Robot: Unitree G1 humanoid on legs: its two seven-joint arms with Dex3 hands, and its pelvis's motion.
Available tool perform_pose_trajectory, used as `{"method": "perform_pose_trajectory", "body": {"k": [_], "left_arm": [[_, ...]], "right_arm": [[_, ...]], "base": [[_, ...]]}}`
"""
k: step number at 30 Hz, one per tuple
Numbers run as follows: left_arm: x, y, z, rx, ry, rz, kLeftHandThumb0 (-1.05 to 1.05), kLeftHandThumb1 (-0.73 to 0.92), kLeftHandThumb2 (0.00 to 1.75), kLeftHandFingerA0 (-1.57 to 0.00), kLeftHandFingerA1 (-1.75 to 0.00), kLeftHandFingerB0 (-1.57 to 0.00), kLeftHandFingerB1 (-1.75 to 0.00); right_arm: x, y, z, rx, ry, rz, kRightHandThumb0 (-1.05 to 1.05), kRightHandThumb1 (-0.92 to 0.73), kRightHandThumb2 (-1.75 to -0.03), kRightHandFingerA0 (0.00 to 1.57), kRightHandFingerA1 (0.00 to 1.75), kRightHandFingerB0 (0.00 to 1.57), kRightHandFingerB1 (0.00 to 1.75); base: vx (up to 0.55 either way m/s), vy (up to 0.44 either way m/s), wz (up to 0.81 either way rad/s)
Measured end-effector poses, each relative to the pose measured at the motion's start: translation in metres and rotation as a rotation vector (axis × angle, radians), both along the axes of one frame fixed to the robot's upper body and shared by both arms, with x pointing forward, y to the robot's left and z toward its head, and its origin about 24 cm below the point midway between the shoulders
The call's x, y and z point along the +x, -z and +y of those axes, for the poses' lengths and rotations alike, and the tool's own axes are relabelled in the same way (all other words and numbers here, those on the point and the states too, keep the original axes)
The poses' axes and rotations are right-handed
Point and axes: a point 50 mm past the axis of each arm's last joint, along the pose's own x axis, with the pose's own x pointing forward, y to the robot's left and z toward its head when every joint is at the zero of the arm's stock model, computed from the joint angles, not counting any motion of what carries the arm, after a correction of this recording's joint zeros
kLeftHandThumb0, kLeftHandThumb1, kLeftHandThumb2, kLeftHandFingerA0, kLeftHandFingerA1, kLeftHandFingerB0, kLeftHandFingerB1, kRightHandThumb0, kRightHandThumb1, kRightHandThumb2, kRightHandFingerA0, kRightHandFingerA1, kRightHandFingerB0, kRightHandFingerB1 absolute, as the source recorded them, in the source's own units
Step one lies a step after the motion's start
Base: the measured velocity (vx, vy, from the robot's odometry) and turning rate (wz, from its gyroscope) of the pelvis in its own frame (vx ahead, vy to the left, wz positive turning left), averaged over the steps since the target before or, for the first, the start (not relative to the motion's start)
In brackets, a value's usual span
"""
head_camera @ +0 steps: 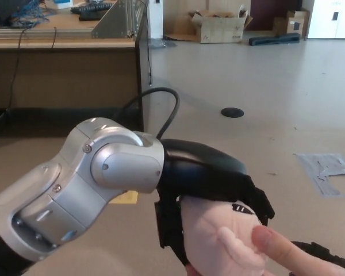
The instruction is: The robot extends its left hand to pick up an emotional support dumpling from the palm of a person and brings its hand down by its side. Then it extends its arm again to hand the dumpling back to the person.
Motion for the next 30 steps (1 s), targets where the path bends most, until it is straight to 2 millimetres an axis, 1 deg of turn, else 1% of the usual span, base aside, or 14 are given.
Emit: {"method": "perform_pose_trajectory", "body": {"k": [1, 2, 3, 4, 6, 7, 18, 20, 21, 22, 23, 26, 27, 30], "left_arm": [[0.000, -0.001, 0.000, 0.002, 0.000, -0.004, -1.03, 0.56, 0.59, 0.00, 0.00, 0.00, 0.00], [0.000, -0.001, 0.000, 0.002, -0.001, -0.004, -1.03, 0.56, 0.59, 0.00, 0.00, 0.00, 0.00], [0.000, -0.002, 0.000, 0.003, 0.000, -0.005, -1.03, 0.56, 0.59, 0.00, 0.00, 0.00, 0.00], [0.000, -0.004, -0.001, 0.003, -0.002, -0.010, -1.02, 0.56, 0.59, 0.00, 0.00, 0.00, 0.00], [0.001, -0.012, 0.000, -0.004, -0.012, -0.024, -1.05, 0.52, 0.71, 0.00, 0.00, 0.00, 0.00], [0.002, -0.015, 0.001, -0.008, -0.018, -0.030, -1.02, 0.55, 0.60, 0.00, 0.00, 0.00, -0.02], [0.002, -0.020, 0.002, 0.000, -0.024, -0.018, -1.05, 0.53, 0.70, 0.00, 0.00, 0.00, 0.00], [0.002, -0.021, 0.003, 0.001, -0.028, -0.016, -0.99, 0.42, 0.74, 0.00, -0.02, 0.00, -0.07], [0.003, -0.022, 0.004, -0.002, -0.033, -0.017, -1.03, 0.60, 0.59, 0.00, 0.00, 0.00, 0.00], [0.004, -0.025, 0.005, -0.005, -0.040, -0.019, -1.03, 0.56, 0.60, 0.00, 0.00, 0.00, 0.00], [0.004, -0.027, 0.006, -0.009, -0.046, -0.023, -0.99, 0.40, 0.76, 0.00, 0.00, 0.00, 0.00], [0.006, -0.041, 0.014, -0.034, -0.078, -0.054, -0.99, 0.40, 0.76, 0.00, 0.00, 0.00, 0.00], [0.006, -0.046, 0.017, -0.041, -0.088, -0.063, -0.99, 0.44, 0.71, 0.00, 0.00, 0.00, -0.03], [0.006, -0.057, 0.025, -0.058, -0.117, -0.083, -0.99, 0.54, 0.65, 0.00, -0.04, 0.00, -0.04]], "right_arm": [[0.000, -0.002, 0.002, 0.020, 0.002, -0.013, -0.41, -0.42, -0.81, 0.37, 0.59, 0.40, 0.56], [0.001, -0.005, 0.007, 0.046, -0.001, -0.034, -0.48, -0.50, -0.90, 0.56, 0.62, 0.43, 0.53], [0.000, -0.008, 0.010, 0.061, -0.011, -0.061, -0.48, -0.50, -0.90, 0.56, 0.62, 0.43, 0.53], [0.000, -0.010, 0.011, 0.052, -0.021, -0.078, -0.50, -0.64, -0.60, 0.49, 0.41, 0.45, 0.37], [0.001, -0.008, 0.009, 0.019, -0.022, -0.067, -0.50, -0.64, -0.60, 0.49, 0.41, 0.45, 0.37], [0.001, -0.007, 0.007, 0.002, -0.019, -0.054, -0.50, -0.64, -0.60, 0.49, 0.41, 0.45, 0.37], [0.001, -0.003, 0.004, -0.055, -0.016, -0.031, -0.50, -0.64, -0.60, 0.49, 0.41, 0.45, 0.37], [0.002, -0.003, 0.004, -0.058, -0.016, -0.034, -0.50, -0.64, -0.60, 0.49, 0.41, 0.45, 0.37], [0.002, -0.003, 0.004, -0.059, -0.016, -0.035, -0.50, -0.74, -0.63, 0.00, 0.00, 0.00, 0.00], [0.002, -0.003, 0.004, -0.050, -0.020, -0.031, -0.60, -0.45, -0.80, 0.00, 0.29, 0.00, 0.16], [0.003, -0.004, 0.004, -0.039, -0.025, -0.026, -0.60, -0.45, -0.80, 0.00, 0.29, 0.00, 0.16], [0.005, -0.006, 0.002, -0.015, -0.015, -0.017, -0.60, -0.45, -0.80, 0.00, 0.29, 0.00, 0.16], [0.006, -0.006, 0.002, -0.010, -0.013, -0.015, -0.35, -0.33, -0.91, 0.00, 0.48, 0.00, 0.49], [0.007, -0.006, 0.002, -0.003, 0.000, -0.006, -0.70, -0.47, -0.77, 0.09, 0.40, 0.06, 0.25]], "base": [[0.00, 0.000, 0.00], [0.00, 0.000, 0.00], [0.00, 0.000, 0.00], [0.00, 0.000, 0.00], [0.00, 0.000, 0.00], [0.00, 0.000, 0.00], [0.00, 0.000, 0.00], [0.00, 0.000, 0.00], [0.00, 0.000, 0.00], [0.00, 0.000, 0.00], [0.00, 0.000, 0.00], [0.00, 0.000, 0.00], [0.00, 0.000, 0.00], [0.00, 0.000, 0.00]]}}
